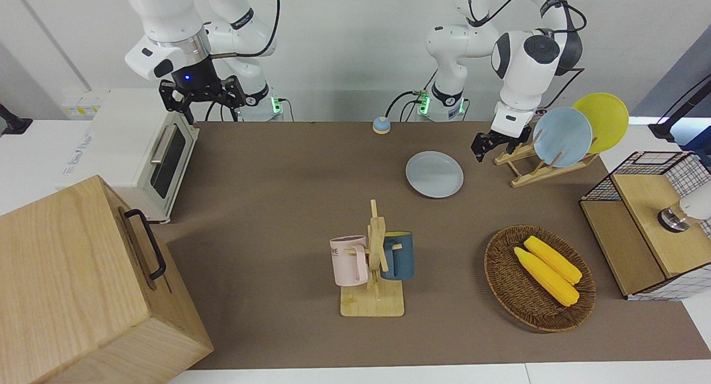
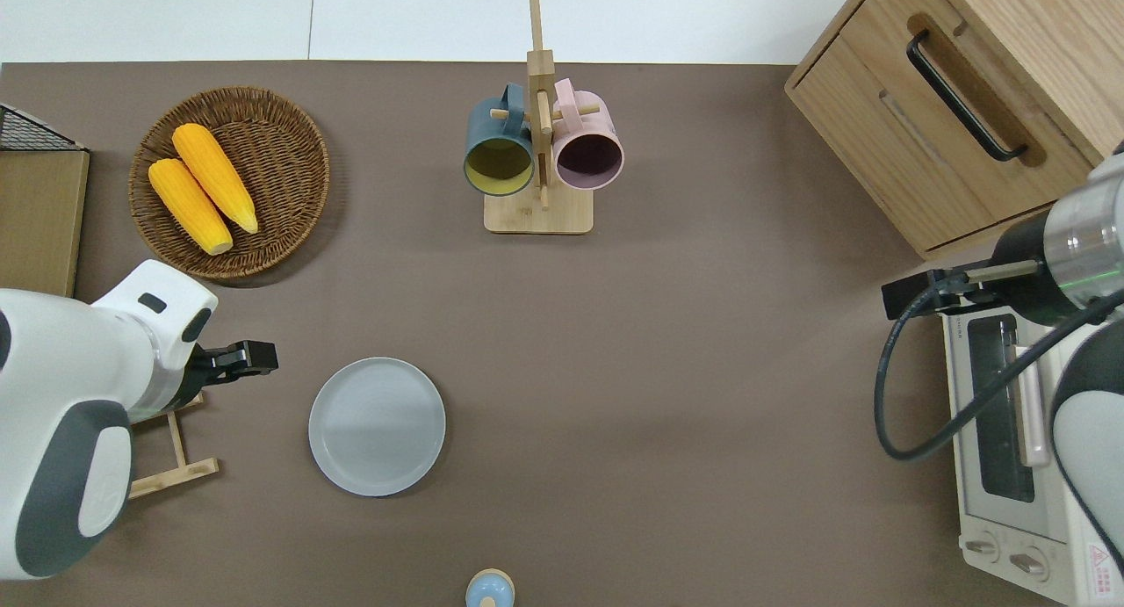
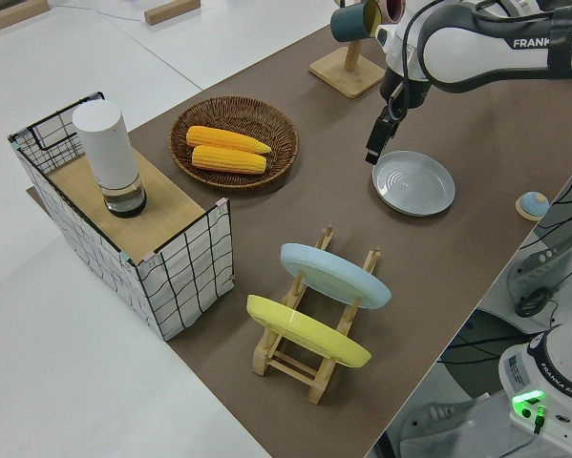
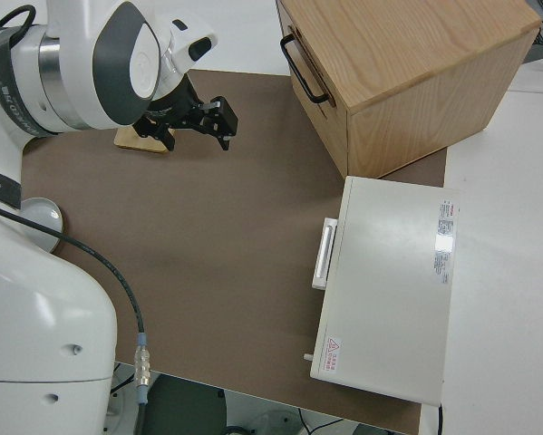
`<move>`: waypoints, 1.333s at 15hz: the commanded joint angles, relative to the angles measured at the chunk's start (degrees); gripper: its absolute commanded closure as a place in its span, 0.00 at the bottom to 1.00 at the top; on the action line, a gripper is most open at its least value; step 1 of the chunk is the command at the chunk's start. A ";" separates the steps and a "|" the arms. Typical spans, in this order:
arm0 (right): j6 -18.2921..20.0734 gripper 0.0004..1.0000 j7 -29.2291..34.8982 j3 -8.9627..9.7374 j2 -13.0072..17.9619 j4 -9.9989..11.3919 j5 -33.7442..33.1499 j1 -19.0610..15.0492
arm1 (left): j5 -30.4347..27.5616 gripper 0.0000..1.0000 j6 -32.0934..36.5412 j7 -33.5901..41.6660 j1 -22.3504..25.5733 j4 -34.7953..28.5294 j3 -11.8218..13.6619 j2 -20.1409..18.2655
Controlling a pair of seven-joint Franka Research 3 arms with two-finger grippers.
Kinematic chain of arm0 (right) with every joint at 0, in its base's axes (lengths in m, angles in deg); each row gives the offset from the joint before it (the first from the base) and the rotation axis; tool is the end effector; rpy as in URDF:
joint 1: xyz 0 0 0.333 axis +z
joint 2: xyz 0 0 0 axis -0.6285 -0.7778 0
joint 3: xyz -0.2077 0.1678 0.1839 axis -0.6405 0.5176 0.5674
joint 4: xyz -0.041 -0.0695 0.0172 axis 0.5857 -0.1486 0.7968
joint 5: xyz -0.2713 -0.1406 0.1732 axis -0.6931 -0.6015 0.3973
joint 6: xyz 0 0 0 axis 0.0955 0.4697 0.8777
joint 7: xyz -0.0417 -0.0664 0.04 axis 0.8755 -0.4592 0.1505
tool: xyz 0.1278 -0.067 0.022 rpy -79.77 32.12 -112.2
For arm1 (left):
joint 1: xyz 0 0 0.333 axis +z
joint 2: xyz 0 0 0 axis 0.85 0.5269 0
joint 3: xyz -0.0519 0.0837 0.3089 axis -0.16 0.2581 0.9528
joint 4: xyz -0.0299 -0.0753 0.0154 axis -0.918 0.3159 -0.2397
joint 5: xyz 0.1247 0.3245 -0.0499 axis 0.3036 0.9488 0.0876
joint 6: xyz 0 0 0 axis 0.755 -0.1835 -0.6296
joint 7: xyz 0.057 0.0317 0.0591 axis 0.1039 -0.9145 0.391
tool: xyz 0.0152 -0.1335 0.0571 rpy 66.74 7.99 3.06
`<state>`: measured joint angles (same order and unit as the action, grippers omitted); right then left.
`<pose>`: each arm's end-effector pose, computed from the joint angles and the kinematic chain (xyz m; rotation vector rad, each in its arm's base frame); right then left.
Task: Pick gray plate from table and place it on lower plate rack with left arm
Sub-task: 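Move the left gripper toward the gray plate's edge nearest the robot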
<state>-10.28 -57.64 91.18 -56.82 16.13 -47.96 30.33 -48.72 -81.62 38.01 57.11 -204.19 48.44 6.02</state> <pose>0.5054 0.0586 0.6097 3.1209 0.1309 -0.0501 0.4401 -0.0308 0.4286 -3.0476 -0.2854 -0.0105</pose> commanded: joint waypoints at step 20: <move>0.72 0.02 0.69 0.98 0.15 -0.51 -0.09 -1.06 | -8.18 0.14 -11.15 0.20 -0.84 -14.14 -1.67 6.65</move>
<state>-10.28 -57.64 91.18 -56.82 16.13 -47.96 30.33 -56.22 -91.08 38.02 56.89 -218.12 46.49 11.67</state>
